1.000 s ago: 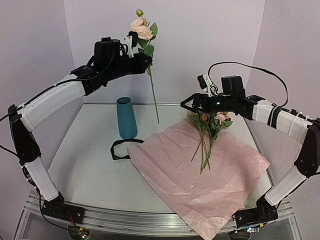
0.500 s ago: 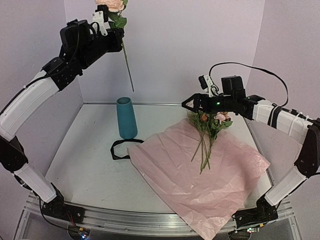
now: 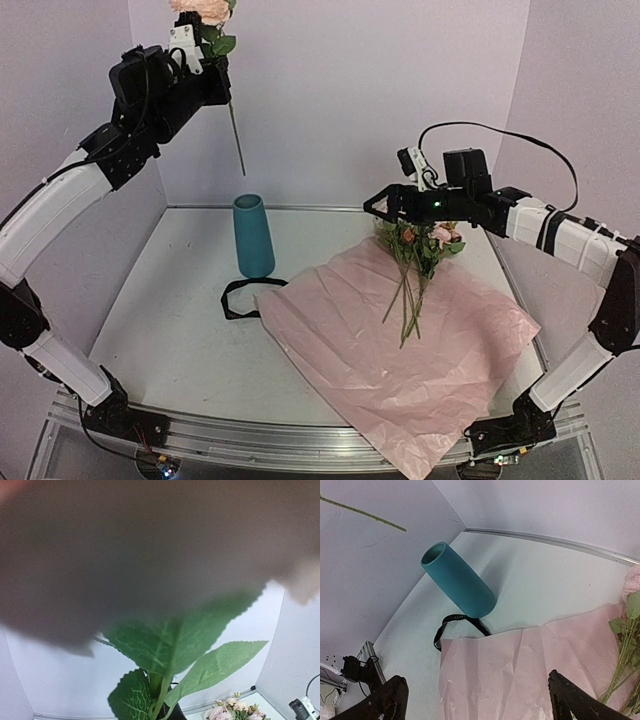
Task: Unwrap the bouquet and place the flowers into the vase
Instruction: Insert the fake flower into the vase.
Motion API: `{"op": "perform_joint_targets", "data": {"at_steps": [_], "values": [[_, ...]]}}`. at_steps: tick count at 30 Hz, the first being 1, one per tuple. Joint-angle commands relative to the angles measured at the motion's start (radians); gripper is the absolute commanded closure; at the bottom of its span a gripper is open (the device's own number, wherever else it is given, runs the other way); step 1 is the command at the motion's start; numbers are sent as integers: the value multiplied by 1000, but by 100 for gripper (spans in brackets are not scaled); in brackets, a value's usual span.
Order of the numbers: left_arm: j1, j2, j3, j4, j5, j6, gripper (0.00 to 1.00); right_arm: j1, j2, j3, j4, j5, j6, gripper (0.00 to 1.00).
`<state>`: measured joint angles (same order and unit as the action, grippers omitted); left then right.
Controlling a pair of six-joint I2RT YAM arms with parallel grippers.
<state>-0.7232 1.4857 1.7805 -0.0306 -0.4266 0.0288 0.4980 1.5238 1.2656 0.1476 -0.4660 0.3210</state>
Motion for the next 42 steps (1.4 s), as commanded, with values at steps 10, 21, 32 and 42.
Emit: {"op": "perform_joint_targets", "data": {"at_steps": [10, 21, 32, 42], "values": [[46, 12, -75, 115, -8, -42, 100, -2, -1, 49, -18, -2, -22, 2], [90, 26, -193, 147, 14, -135, 100, -5, 22, 66, -22, 3, -28, 2], [136, 111, -240, 135, 95, -281, 100, -12, 51, 86, -27, 1, -13, 2], [185, 240, -101, -50, 63, -385, 99, -16, 55, 85, -31, 4, -8, 2]]}}
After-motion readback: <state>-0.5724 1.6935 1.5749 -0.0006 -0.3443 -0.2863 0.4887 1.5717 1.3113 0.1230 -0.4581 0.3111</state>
